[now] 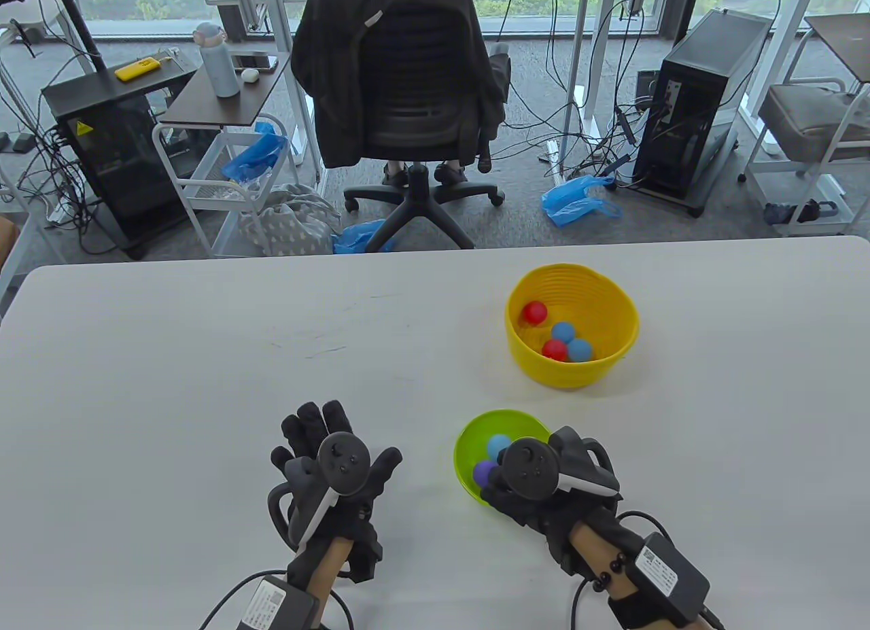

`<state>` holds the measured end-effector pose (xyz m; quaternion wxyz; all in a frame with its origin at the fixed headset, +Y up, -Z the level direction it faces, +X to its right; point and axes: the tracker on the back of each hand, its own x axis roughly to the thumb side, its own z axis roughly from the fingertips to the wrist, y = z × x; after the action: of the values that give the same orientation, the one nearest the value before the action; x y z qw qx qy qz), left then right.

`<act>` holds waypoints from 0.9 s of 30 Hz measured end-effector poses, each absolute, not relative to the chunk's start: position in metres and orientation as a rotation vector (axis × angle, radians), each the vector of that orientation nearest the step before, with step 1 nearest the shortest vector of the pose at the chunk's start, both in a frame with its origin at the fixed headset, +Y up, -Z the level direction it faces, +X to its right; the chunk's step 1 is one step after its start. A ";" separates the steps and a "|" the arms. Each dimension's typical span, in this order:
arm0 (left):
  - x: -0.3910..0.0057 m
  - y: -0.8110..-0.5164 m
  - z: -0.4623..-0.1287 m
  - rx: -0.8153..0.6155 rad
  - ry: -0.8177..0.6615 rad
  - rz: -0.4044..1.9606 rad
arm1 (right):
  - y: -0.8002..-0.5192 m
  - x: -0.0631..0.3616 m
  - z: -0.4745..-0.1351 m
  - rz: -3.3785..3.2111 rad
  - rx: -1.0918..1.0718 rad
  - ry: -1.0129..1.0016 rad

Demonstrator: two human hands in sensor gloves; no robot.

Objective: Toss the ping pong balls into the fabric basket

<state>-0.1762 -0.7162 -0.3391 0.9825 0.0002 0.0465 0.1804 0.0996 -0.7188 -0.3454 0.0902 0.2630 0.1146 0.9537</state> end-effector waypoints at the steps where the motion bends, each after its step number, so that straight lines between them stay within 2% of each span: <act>1: -0.176 -0.716 -0.339 0.001 0.093 0.364 | -0.721 0.099 -0.346 2.844 0.775 0.354; 15: -0.175 -0.716 -0.339 0.002 0.091 0.365 | -0.734 0.099 -0.354 2.824 0.740 0.407; 27: -0.176 -0.715 -0.339 0.005 0.092 0.374 | -0.700 0.127 -0.353 2.723 0.723 0.186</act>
<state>-0.1763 -0.7150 -0.3389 0.9815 0.0026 0.0456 0.1857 0.1265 -0.6999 -0.3529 0.1585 0.2527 0.0650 0.9522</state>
